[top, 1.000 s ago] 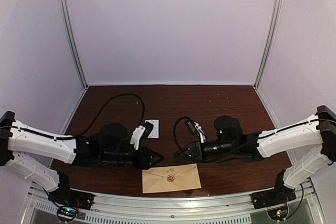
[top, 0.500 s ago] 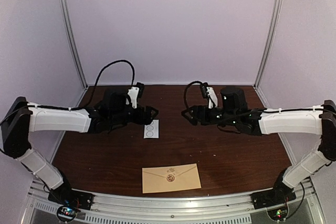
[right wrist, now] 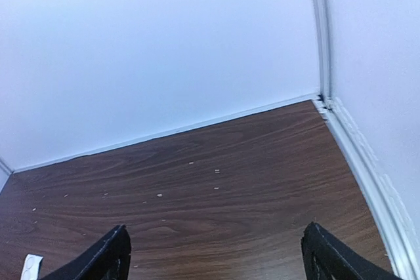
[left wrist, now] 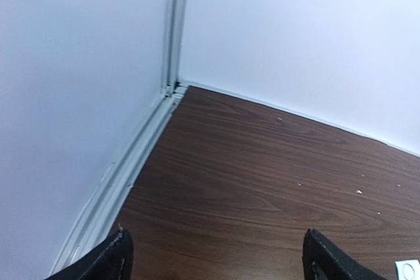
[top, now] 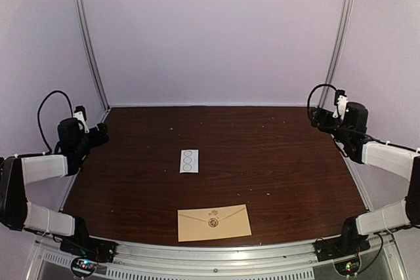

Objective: Place the letter into the envelope and seal it

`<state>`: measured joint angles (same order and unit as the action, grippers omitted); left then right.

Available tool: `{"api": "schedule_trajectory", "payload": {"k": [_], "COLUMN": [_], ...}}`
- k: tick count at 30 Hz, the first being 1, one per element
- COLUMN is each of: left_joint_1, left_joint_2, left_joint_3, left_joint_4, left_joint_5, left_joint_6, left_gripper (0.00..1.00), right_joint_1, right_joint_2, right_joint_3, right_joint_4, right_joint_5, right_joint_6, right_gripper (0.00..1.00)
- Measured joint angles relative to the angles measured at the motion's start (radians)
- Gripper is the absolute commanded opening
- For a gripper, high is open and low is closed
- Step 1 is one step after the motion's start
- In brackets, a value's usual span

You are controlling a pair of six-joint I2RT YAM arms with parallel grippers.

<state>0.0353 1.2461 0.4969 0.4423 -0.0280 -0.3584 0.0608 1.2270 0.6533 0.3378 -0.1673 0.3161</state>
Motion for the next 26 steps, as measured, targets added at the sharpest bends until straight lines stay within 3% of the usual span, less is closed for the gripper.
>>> {"api": "schedule_trajectory", "payload": {"k": [6,12,26], "left_joint_1": [0.042,0.042,0.042], "left_joint_2": [-0.077,-0.071,-0.039], "left_joint_3": [-0.201,-0.262,-0.262], "left_joint_4": [0.205,0.317,0.393], "left_joint_5": [-0.114,-0.143,-0.177], "left_joint_6": [0.089,0.13,0.15], "left_gripper": [0.94,0.98,0.98], "right_joint_1": [-0.183,-0.198,-0.199], "right_joint_2": [-0.048,-0.064,-0.094], "right_joint_3": [-0.222,-0.391,-0.41], "right_joint_4": [0.201,0.381,0.51], "right_joint_5": [0.025,0.066,0.091], "right_joint_6": [-0.021,-0.06,-0.086], "right_gripper": [0.91,0.91,0.91]}}
